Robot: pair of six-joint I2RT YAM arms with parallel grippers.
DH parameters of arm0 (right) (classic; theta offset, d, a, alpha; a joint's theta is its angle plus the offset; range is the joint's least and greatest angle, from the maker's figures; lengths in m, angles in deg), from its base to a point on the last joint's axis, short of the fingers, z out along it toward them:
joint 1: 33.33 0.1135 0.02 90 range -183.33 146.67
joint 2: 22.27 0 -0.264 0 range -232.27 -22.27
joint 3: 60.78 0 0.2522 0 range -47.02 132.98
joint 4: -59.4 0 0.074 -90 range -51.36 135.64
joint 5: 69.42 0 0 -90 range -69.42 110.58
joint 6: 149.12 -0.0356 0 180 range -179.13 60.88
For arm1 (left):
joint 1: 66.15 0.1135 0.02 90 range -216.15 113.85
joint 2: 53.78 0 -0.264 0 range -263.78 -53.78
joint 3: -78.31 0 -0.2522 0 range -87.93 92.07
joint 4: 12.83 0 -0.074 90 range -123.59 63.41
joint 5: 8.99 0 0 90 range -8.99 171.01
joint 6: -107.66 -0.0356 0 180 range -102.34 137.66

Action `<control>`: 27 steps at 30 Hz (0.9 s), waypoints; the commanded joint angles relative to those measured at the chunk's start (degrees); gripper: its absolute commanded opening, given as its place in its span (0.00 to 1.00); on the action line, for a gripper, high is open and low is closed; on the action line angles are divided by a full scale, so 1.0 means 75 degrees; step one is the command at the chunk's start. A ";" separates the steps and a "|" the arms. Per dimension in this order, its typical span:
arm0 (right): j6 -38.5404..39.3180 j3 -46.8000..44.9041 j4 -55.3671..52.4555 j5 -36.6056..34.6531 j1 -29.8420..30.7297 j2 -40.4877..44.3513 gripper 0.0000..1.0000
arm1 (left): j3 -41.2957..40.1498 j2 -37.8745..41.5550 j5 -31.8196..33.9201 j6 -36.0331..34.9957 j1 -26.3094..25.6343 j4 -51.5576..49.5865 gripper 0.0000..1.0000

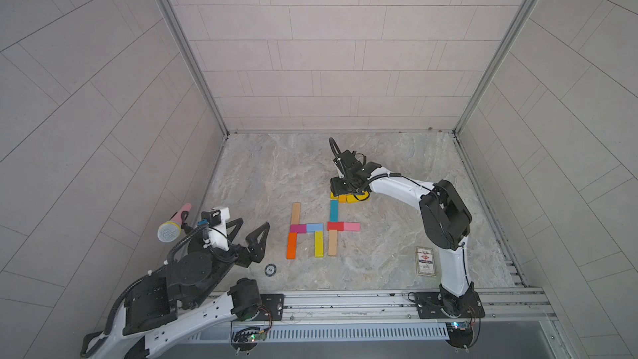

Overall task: Assemble the letter h with building blocks
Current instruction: Pick up the building block from the center of the board.

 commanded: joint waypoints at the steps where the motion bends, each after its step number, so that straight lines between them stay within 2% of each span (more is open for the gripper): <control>1: -0.0070 0.0243 -0.0030 0.0336 0.0000 -0.0353 0.61 | 0.0103 0.0116 0.0160 -0.0139 -0.0020 -0.0036 1.00; 15: -0.0600 0.0464 0.0053 0.0773 0.0029 -0.0990 0.62 | 0.0139 0.0303 0.0245 -0.0174 -0.0023 -0.0143 1.00; 23: -0.0609 0.0731 -0.0527 -0.0230 -0.0042 -0.1170 0.62 | 0.0139 0.0321 0.0215 -0.0151 -0.0021 -0.0139 1.00; 27: -0.0514 0.1137 -0.0800 -0.0316 -0.0030 -0.1472 0.63 | 0.0139 0.0321 0.0227 -0.0162 -0.0024 -0.0135 1.00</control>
